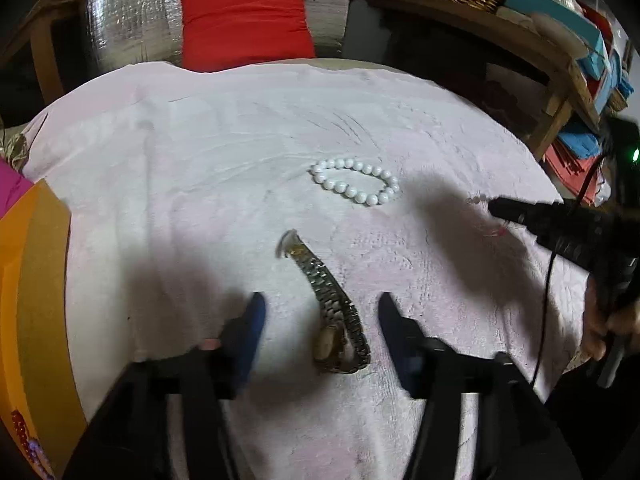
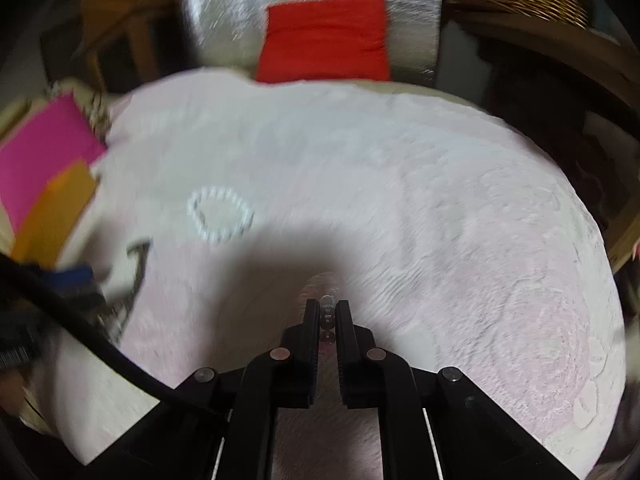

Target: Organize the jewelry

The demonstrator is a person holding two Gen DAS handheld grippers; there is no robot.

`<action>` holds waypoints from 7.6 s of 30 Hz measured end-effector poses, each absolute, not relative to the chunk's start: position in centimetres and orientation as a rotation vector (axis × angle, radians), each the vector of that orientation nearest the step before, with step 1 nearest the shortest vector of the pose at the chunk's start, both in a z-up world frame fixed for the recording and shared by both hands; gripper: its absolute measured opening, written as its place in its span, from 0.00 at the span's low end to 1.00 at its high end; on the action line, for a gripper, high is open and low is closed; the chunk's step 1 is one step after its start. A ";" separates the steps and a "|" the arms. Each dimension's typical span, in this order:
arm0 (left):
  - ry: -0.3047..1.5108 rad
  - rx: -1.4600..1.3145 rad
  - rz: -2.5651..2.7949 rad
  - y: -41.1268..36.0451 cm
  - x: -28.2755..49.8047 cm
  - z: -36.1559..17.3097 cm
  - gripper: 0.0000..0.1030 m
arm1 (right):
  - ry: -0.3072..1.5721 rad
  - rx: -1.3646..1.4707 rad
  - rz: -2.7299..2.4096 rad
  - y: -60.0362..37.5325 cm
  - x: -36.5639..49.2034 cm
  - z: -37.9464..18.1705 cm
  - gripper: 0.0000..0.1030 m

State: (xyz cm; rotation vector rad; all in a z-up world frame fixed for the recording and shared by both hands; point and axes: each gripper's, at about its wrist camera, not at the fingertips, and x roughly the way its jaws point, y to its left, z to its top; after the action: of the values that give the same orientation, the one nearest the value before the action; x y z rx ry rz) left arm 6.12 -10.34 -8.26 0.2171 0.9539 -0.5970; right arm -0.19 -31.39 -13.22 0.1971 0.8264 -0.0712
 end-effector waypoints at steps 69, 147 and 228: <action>1.011 0.121 -0.622 -11.0 8.0 -10.2 0.06 | 0.950 0.396 -0.032 -34.8 0.9 -15.2 0.09; 0.962 -0.338 -0.208 19.5 5.6 -8.4 0.13 | 0.811 0.366 0.524 7.0 17.5 -6.3 0.11; 0.909 0.313 -0.143 -8.0 9.9 -9.7 0.75 | 0.897 0.306 0.077 -29.2 7.3 -13.6 0.10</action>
State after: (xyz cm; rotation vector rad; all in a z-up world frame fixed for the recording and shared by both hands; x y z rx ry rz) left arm 9.88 -8.01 -9.69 0.3125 0.9093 -0.1429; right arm 7.34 -29.21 -13.56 0.3058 0.8969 0.0774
